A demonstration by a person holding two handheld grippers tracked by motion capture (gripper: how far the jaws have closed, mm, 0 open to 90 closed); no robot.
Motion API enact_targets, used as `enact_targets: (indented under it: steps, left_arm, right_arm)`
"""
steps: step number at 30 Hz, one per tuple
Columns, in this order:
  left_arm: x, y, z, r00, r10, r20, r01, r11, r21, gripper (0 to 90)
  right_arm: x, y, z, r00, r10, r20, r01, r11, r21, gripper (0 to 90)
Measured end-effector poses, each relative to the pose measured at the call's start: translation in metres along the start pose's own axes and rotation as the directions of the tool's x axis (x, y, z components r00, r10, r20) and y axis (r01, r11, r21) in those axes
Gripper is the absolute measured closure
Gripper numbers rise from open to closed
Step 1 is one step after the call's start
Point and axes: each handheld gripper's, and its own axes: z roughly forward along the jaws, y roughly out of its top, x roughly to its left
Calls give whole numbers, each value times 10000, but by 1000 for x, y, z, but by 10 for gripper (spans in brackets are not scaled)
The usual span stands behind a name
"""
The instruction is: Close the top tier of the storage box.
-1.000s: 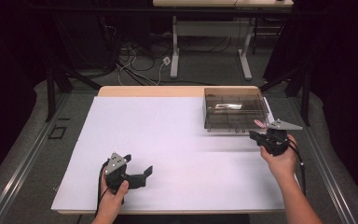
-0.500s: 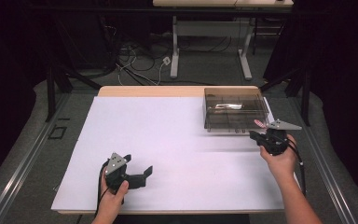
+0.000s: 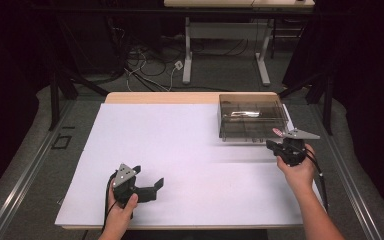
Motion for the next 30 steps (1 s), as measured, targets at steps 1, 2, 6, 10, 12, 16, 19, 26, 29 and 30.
enact_targets:
  steps: [1, 2, 6, 10, 12, 16, 19, 26, 29, 30]
  left_arm:
    - [0, 0, 0, 10000, -3, 5, 3, 10000, 0, 12]
    - [0, 0, 0, 10000, 1, 4, -1, 10000, 7, 12]
    - [0, 0, 0, 10000, 56, 0, -56, 10000, -6, 12]
    - [0, 0, 1, 10000, 52, -4, -52, 10000, 3, 12]
    - [0, 0, 1, 10000, 16, 1, -16, 10000, -8, 12]
    - [0, 0, 1, 10000, 3, -25, -4, 10000, -38, 12]
    - [0, 0, 2, 10000, -1, -29, 1, 10000, -14, 12]
    - [0, 0, 2, 10000, -14, -32, 14, 10000, -18, 12]
    - [0, 0, 2, 10000, -29, -31, 29, 10000, -12, 12]
    - [0, 0, 2, 10000, -27, -35, 27, 10000, 3, 12]
  right_arm:
    - [0, 0, 0, 10000, 6, -2, -6, 10000, 5, 900]
    - [0, 0, 0, 10000, 1, 5, -1, 10000, 11, 900]
    - [-1, -1, 1, 10000, 68, 72, -68, 10000, -29, 900]
    - [-2, 0, 1, 9999, 106, 129, -107, 9999, 52, 900]
    - [-2, 0, 2, 9998, 181, 77, -180, 9998, -42, 900]
    - [-3, 1, 4, 9997, 261, 8, -261, 9996, -52, 900]
    - [-3, 2, 6, 9993, 360, -50, -360, 9993, -43, 900]
    - [-1, 4, 10, 9996, 285, -95, -285, 9996, -42, 900]
    - [0, 5, 11, 9995, 292, -88, -293, 9996, -46, 900]
    - [0, 6, 11, 9995, 289, -111, -289, 9996, -36, 900]
